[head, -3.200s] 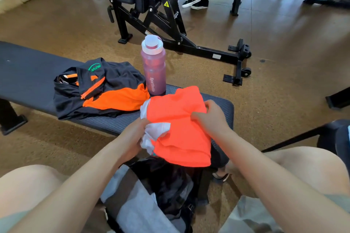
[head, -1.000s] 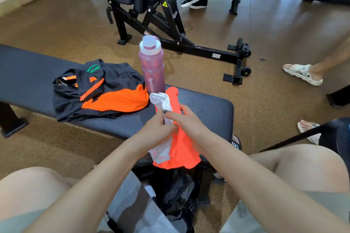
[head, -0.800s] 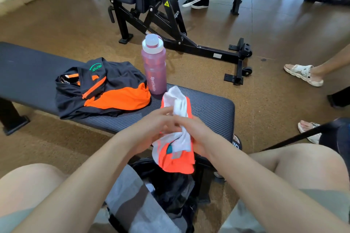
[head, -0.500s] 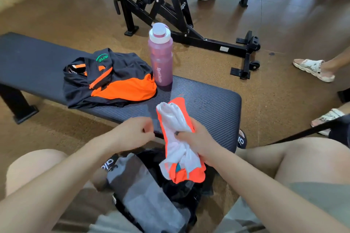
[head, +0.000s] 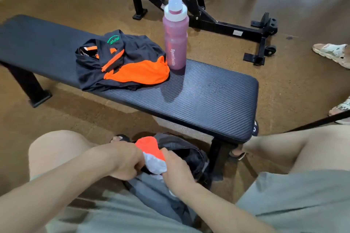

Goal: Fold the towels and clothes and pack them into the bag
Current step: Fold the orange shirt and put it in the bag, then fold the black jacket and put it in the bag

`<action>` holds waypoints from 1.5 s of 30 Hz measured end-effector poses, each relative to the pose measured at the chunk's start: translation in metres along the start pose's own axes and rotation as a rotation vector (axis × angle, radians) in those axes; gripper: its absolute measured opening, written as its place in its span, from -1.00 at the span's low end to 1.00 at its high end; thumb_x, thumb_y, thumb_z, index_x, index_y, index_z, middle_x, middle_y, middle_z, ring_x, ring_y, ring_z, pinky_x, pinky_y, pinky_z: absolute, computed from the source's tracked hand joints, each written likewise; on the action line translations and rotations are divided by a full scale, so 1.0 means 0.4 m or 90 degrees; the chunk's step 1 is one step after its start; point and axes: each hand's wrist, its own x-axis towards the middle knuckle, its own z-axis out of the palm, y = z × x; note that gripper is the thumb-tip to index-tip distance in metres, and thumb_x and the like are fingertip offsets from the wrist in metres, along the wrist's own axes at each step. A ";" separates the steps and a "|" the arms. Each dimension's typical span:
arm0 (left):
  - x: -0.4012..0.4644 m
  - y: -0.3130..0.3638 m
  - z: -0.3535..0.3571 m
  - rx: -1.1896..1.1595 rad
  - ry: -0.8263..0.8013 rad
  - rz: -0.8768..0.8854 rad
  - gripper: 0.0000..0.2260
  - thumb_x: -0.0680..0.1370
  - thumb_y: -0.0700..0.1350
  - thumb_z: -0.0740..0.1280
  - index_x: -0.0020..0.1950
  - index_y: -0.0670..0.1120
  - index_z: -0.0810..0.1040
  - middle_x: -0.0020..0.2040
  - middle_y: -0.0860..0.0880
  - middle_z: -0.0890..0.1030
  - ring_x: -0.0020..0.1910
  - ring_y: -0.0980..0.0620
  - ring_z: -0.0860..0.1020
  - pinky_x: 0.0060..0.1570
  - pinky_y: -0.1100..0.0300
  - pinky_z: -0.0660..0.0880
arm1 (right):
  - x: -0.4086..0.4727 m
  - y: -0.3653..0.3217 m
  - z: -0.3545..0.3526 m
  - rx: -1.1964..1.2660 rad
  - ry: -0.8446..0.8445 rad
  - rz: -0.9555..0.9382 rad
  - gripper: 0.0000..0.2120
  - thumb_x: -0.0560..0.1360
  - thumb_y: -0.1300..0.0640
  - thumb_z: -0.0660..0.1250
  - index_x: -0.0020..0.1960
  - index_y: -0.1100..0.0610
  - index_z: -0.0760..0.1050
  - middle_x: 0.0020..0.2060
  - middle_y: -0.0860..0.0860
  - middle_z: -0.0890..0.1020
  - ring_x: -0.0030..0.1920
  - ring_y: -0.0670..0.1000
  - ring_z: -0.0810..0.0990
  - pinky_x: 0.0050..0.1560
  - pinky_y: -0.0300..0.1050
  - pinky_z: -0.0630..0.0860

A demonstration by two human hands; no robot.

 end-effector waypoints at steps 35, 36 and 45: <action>0.066 -0.232 -0.184 -0.223 0.548 -0.202 -0.68 0.59 0.00 0.28 0.33 0.03 0.36 0.18 -0.02 0.50 0.10 -0.16 0.55 -0.03 -0.09 0.54 | 0.144 -0.186 -0.318 -0.180 -0.131 -0.074 -0.75 0.50 0.22 0.30 0.13 0.16 0.63 0.05 0.16 0.70 0.03 0.17 0.63 -0.02 -0.14 0.53; 0.079 -0.242 -0.190 -0.229 0.557 -0.223 -0.58 0.59 0.02 0.31 0.42 0.03 0.31 0.24 -0.05 0.47 0.13 -0.19 0.55 -0.03 -0.09 0.54 | 0.162 -0.195 -0.360 -0.148 -0.068 -0.074 -0.77 0.49 0.22 0.29 0.10 0.14 0.63 0.02 0.15 0.70 -0.01 0.15 0.62 -0.07 -0.16 0.49; 0.216 -0.263 -0.200 -0.143 0.516 -0.293 -0.46 0.56 0.09 0.39 0.45 -0.08 0.33 0.24 -0.14 0.53 0.18 -0.22 0.54 0.05 -0.07 0.47 | 0.359 -0.166 -0.432 -0.252 0.136 -0.133 -0.21 0.53 0.19 0.34 0.63 -0.09 0.05 0.50 0.09 0.24 0.32 0.27 0.42 0.20 0.16 0.50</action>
